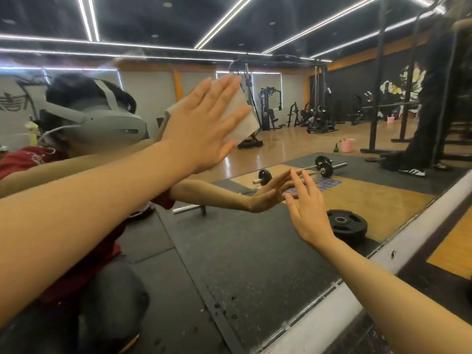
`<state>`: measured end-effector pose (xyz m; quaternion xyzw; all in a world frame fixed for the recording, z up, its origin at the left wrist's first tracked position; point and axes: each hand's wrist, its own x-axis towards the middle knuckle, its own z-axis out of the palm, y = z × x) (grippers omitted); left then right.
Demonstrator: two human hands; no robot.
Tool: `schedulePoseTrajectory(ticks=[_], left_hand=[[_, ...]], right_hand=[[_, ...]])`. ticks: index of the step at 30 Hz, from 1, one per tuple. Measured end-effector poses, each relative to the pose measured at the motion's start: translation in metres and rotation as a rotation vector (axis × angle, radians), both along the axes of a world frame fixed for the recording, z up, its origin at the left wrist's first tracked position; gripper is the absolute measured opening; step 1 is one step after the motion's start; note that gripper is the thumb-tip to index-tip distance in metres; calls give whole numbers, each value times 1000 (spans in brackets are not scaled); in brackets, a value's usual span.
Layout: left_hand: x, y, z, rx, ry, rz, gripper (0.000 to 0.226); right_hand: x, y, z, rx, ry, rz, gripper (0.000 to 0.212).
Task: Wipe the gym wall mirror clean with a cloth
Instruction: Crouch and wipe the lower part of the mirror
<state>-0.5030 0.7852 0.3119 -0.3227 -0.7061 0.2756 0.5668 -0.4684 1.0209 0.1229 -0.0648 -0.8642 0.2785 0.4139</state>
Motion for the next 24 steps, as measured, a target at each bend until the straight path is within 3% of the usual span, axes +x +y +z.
schedulePoseTrajectory(ticks=[4,10,13,19,24], left_hand=[[-3,13,-14,-1,-12,4,67],[2,11,-130,-422,-264,-20,66],[4,7,-135,-507,-291,27,67],[-2,4,-36,-44,-10,1,72],[-7,33,-10,47,-33,0,68]], right_hand=[[-1,5,-3,33,4,6,57],[0,10,-4,84,-5,4,55],[1,10,-3,84,-18,10,58],[0,11,-5,89,-14,6,60],[-6,11,-9,37,49,-6,62]])
